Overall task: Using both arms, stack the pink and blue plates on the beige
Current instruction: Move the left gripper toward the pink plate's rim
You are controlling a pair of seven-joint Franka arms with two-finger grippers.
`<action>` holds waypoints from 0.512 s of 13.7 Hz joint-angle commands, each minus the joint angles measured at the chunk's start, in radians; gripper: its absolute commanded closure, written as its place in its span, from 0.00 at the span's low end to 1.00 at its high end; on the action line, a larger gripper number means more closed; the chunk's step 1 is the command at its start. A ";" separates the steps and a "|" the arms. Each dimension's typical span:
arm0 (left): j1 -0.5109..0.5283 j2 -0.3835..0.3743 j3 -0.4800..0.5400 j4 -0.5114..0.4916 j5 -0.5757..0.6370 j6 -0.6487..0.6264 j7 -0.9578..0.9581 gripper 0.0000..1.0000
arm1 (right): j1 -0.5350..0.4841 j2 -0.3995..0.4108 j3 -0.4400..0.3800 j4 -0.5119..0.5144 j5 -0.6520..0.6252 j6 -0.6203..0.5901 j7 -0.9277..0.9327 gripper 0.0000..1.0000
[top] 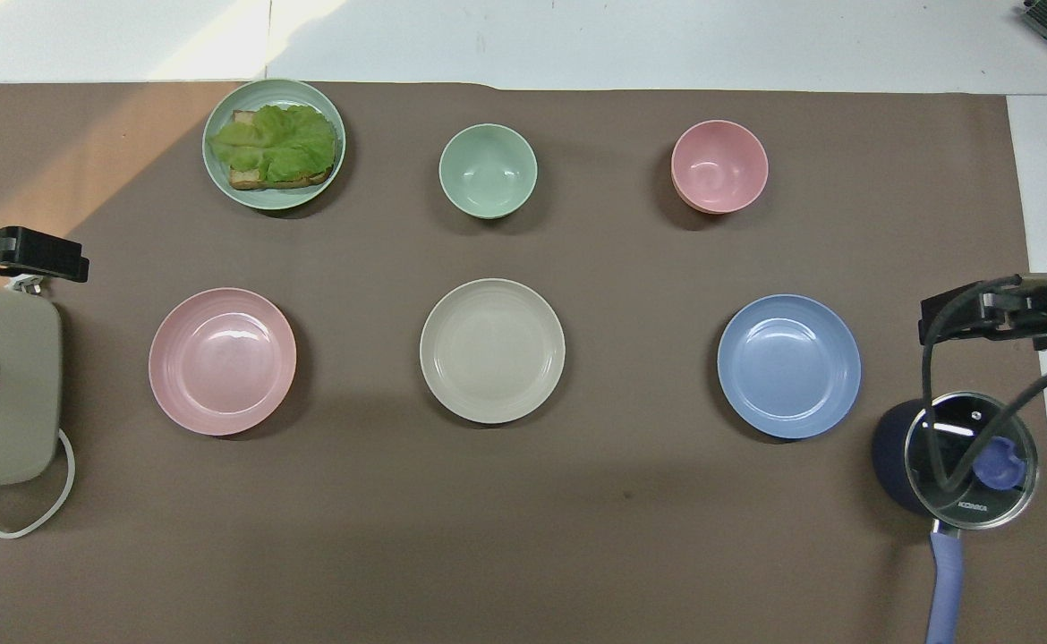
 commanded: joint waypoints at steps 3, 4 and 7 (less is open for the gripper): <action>-0.009 -0.027 0.006 -0.029 -0.011 -0.005 -0.013 0.00 | -0.001 -0.021 -0.007 -0.027 0.021 0.017 0.023 0.00; -0.009 -0.027 0.006 -0.029 -0.011 -0.005 -0.013 0.00 | 0.000 -0.021 -0.007 -0.027 0.021 0.017 0.021 0.00; -0.003 -0.027 0.006 -0.038 -0.011 -0.006 -0.012 0.00 | 0.000 -0.021 -0.007 -0.027 0.021 0.017 0.020 0.00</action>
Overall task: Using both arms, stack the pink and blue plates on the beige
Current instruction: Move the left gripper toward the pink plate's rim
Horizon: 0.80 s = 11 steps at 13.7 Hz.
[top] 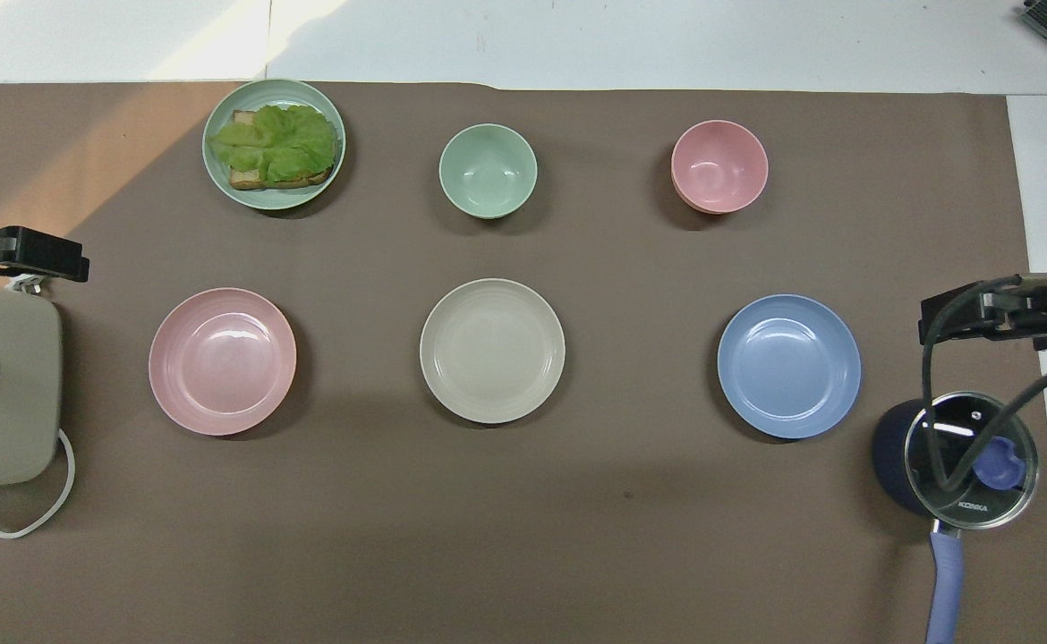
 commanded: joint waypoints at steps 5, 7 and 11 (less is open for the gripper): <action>0.016 -0.053 0.009 -0.280 -0.009 0.132 -0.002 0.00 | -0.001 -0.021 -0.013 -0.027 0.021 0.017 0.018 0.00; 0.033 -0.044 0.009 -0.365 -0.009 0.218 -0.004 0.00 | -0.001 -0.021 -0.013 -0.027 0.019 0.017 0.018 0.00; 0.068 -0.009 0.008 -0.489 -0.011 0.352 0.024 0.00 | -0.001 -0.021 -0.013 -0.026 0.021 0.015 0.016 0.00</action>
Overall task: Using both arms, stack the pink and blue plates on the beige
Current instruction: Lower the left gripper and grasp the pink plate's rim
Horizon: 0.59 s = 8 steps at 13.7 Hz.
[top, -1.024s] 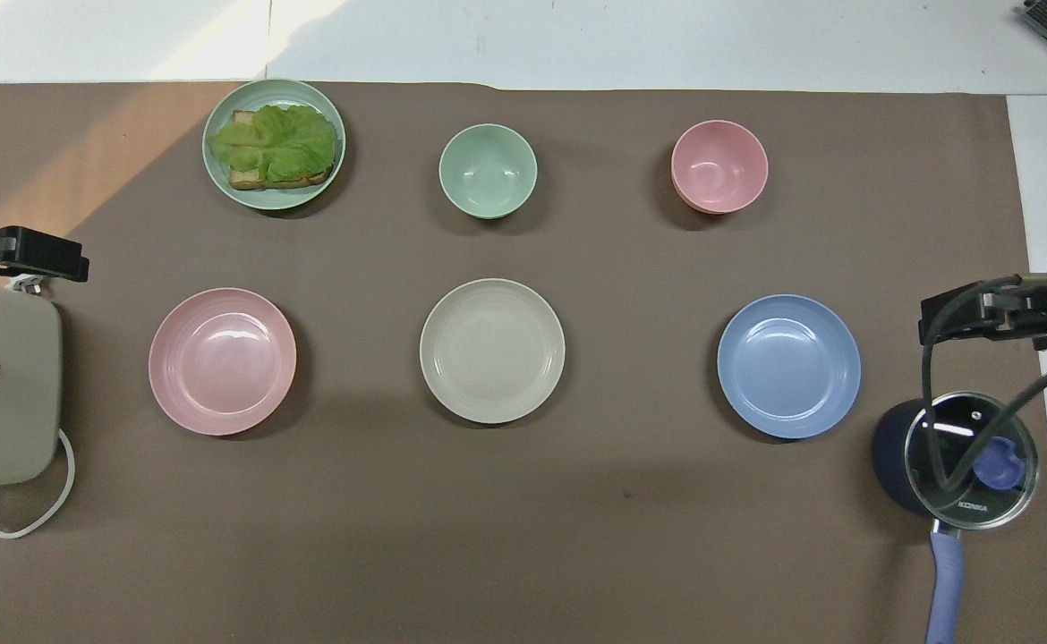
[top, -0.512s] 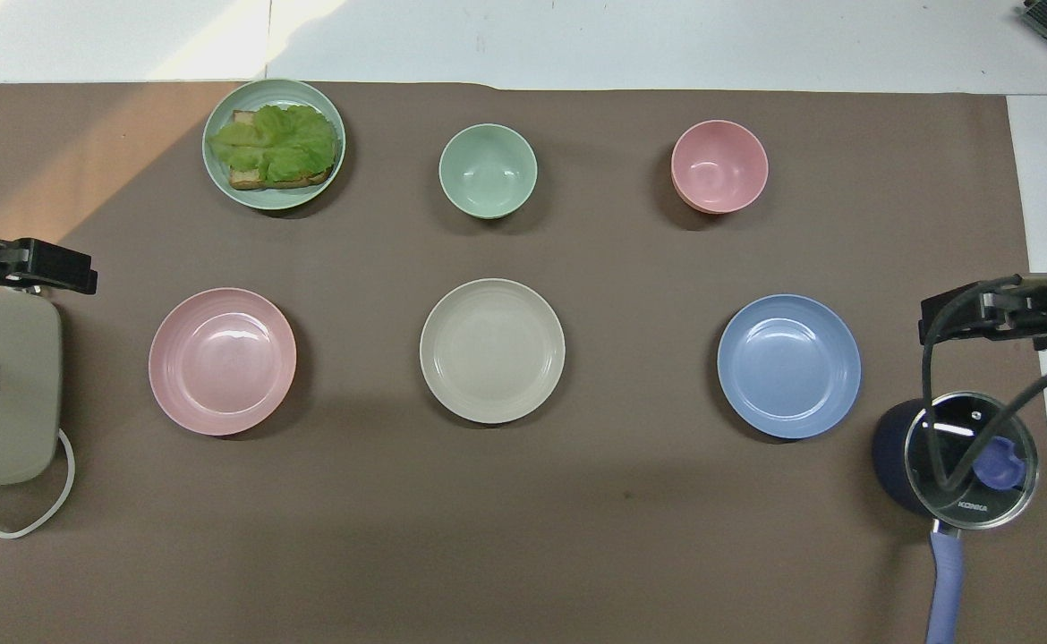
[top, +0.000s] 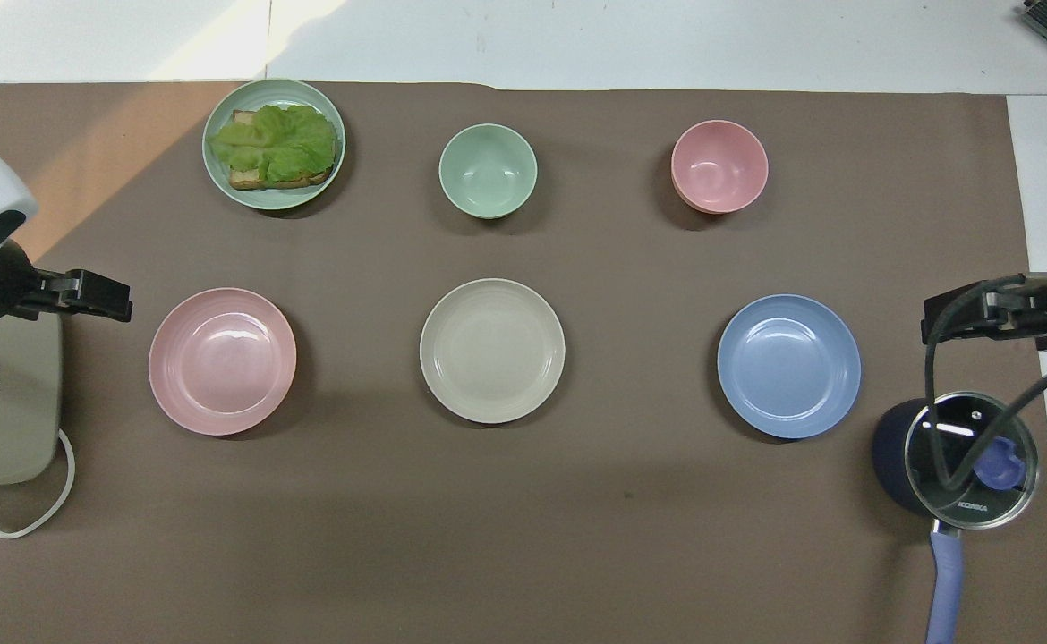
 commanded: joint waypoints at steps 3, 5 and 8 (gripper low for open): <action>0.017 0.062 -0.005 -0.100 -0.011 0.114 0.016 0.00 | -0.001 -0.021 -0.007 -0.027 0.019 0.017 0.018 0.00; 0.035 0.094 -0.005 -0.138 -0.011 0.202 0.016 0.00 | -0.001 -0.021 -0.007 -0.027 0.021 0.017 0.018 0.00; 0.055 0.137 -0.005 -0.141 -0.014 0.218 0.009 0.00 | -0.001 -0.021 -0.007 -0.026 0.019 0.017 0.018 0.00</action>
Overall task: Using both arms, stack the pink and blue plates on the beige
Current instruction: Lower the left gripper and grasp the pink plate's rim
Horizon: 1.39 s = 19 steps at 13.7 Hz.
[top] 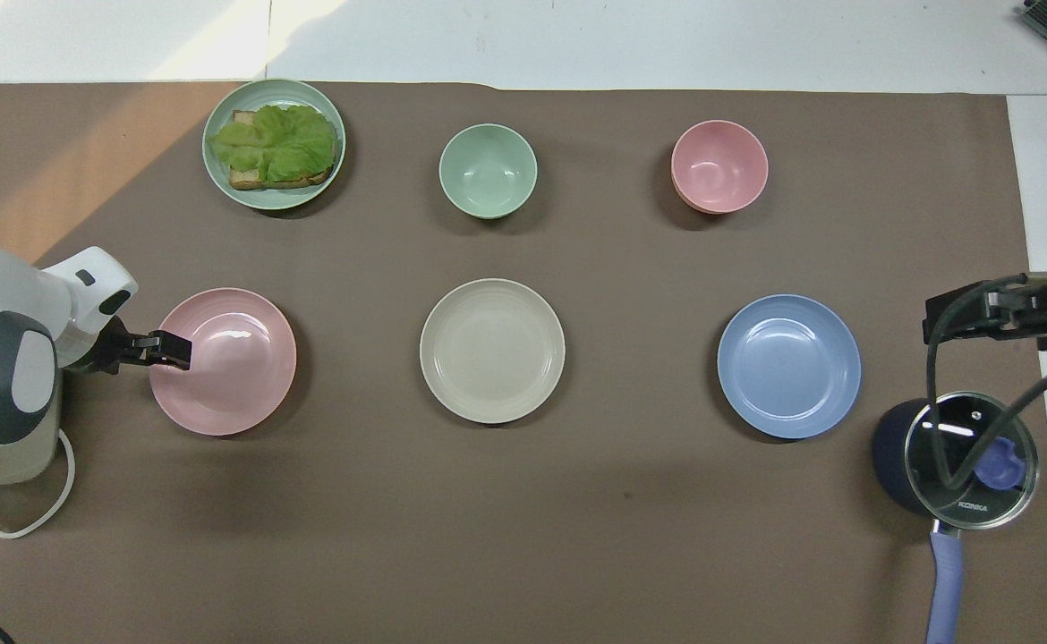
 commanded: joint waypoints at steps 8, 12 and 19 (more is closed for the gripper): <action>0.021 0.008 -0.006 -0.037 -0.021 0.009 0.007 0.68 | -0.001 -0.021 -0.006 -0.027 0.021 0.017 0.023 0.00; 0.021 0.005 -0.006 -0.040 -0.029 0.006 0.007 0.82 | -0.001 -0.021 -0.006 -0.027 0.019 0.017 0.020 0.00; 0.009 0.008 -0.006 0.152 -0.121 -0.323 0.005 1.00 | -0.001 -0.022 -0.006 -0.027 0.021 0.017 0.020 0.00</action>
